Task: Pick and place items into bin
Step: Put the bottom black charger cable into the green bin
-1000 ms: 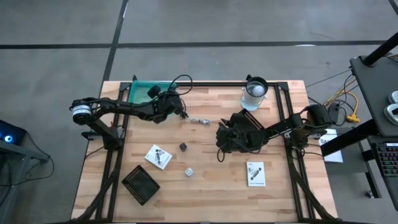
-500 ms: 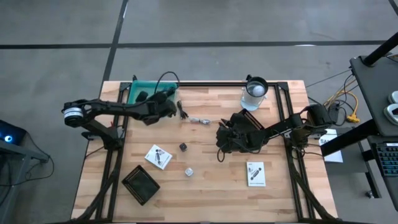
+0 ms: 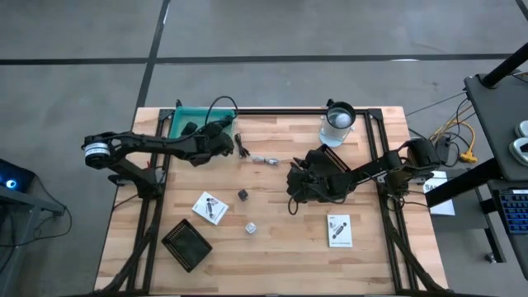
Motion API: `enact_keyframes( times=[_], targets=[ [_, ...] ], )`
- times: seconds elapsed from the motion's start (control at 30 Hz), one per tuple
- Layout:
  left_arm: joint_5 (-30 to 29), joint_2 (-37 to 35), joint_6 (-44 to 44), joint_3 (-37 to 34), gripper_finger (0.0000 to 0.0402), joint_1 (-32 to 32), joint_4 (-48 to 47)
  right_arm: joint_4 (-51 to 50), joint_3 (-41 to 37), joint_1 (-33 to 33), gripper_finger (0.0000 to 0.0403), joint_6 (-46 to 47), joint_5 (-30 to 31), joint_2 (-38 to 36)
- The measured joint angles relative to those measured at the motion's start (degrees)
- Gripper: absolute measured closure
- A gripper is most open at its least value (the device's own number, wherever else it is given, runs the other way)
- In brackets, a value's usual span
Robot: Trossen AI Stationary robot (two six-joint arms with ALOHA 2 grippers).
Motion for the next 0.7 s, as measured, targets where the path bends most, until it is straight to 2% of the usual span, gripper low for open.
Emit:
enact_keyframes(
  times=[0.43,0.7],
  targets=[
    [-0.1,0.0,1.9,-0.5,0.0369,0.0,2.8,0.1,0.0,0.0,0.0326,0.2,0.0,0.0],
    [-0.1,0.1,2.0,-0.8,0.0327,0.0,3.4,0.3,0.0,0.0,0.0316,0.1,0.0,0.0]
  ],
)
